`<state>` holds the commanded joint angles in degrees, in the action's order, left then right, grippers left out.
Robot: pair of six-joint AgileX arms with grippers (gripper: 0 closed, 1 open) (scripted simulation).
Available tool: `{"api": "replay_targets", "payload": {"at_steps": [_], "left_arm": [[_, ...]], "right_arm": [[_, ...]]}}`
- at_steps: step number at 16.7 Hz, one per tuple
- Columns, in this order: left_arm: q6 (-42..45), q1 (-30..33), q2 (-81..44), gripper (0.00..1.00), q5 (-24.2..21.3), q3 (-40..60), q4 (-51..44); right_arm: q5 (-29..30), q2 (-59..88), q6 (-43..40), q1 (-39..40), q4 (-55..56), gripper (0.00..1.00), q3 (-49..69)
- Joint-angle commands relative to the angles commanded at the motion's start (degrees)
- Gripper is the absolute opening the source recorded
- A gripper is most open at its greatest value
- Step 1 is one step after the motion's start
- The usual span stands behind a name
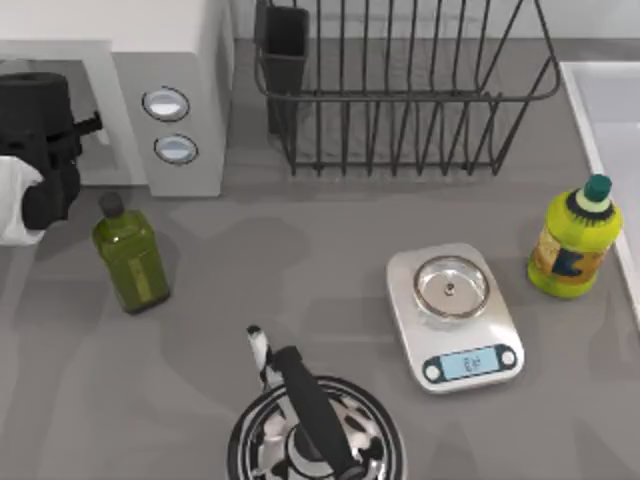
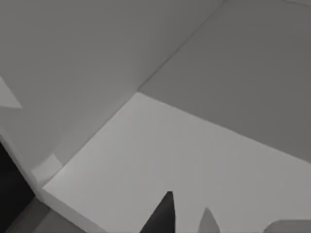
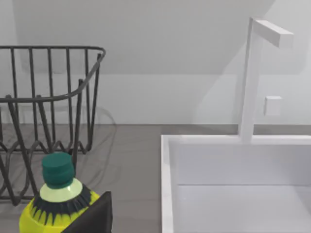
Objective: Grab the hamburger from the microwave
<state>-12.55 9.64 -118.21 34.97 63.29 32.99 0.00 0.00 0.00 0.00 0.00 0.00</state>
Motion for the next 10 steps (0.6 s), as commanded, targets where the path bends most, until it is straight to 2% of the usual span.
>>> {"api": "replay_targets", "payload": {"at_steps": [4, 10], "left_arm": [[-0.6, 10.6, -0.4, 0.00, 0.1, 1.0, 5.7], [-1.4, 27.0, -6.4, 0.00, -0.1, -5.7, 12.6]], "right_arm": [[0.0, 0.0, 0.0, 0.0, 0.0, 1.00, 0.0], [0.0, 0.0, 0.0, 0.0, 0.0, 1.00, 0.0]]}}
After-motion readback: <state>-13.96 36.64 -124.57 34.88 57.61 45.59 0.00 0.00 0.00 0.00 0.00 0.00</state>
